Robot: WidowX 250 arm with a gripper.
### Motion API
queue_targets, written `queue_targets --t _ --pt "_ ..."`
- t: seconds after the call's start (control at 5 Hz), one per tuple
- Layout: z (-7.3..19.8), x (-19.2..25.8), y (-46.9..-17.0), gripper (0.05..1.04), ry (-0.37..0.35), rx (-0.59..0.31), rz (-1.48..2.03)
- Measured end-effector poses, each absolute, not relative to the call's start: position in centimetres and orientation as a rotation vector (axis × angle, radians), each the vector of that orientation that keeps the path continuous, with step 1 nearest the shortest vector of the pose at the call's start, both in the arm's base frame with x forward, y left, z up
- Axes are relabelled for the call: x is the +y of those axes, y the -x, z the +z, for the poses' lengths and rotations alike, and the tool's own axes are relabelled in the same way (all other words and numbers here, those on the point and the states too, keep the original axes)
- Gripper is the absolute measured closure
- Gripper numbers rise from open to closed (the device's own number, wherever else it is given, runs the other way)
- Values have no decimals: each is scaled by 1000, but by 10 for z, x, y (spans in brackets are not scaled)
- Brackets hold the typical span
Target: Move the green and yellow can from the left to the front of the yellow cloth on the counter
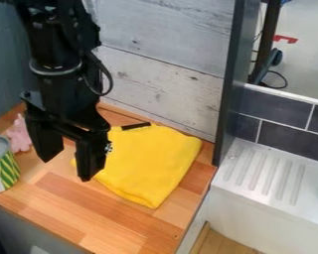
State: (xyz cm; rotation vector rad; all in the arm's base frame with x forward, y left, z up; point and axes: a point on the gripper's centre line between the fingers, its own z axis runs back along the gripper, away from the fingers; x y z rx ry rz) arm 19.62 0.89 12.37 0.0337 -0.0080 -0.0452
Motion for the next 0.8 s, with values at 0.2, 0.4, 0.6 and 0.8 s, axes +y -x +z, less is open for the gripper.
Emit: queue_targets --t 0.2,0.4,0.6,0.8 --pt "121 9 -195 83 -32 3 -48" --pt "122 23 -193 83 -23 14 -70" --pt "131 42 -192 83 -32 -9 -54" --pt "142 76 -187 83 -43 -19 -39"
